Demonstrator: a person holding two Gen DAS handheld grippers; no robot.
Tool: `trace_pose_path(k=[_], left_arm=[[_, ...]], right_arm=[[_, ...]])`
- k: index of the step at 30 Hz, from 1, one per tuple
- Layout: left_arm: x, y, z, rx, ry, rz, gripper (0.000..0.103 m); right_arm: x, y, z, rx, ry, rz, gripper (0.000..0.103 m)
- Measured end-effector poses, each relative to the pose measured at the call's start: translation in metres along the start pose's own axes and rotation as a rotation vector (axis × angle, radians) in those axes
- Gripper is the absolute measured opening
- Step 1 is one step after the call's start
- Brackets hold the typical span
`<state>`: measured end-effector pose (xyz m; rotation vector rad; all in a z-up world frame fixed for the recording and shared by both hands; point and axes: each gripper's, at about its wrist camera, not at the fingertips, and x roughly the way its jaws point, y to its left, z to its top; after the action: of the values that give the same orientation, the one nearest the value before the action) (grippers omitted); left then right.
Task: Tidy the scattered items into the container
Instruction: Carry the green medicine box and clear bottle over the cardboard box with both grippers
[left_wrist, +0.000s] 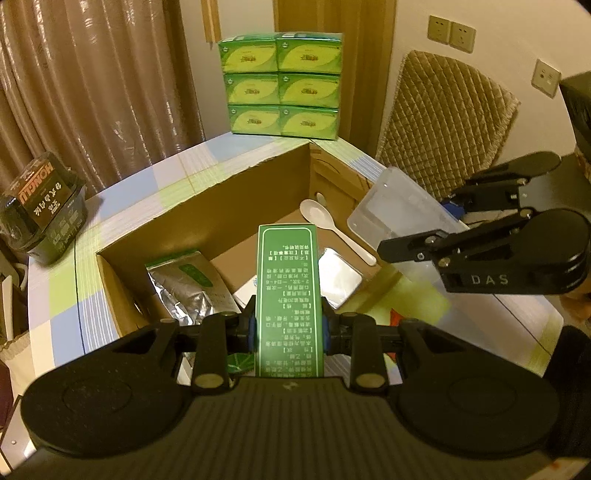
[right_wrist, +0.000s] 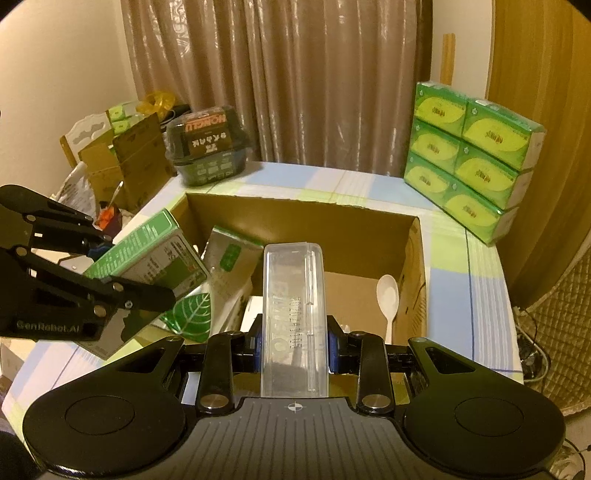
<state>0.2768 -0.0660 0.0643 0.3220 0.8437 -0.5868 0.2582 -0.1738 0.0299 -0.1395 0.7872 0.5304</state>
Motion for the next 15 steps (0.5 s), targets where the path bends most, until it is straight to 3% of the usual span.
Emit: trace_pose_path(k=[15], left_arm=[[0.031,0.034,0.011,-0.118,-0.016,-0.004,0.025]], right_arm=[[0.035,-0.012,0.010,0.022,0.027,-0.006,0.028]])
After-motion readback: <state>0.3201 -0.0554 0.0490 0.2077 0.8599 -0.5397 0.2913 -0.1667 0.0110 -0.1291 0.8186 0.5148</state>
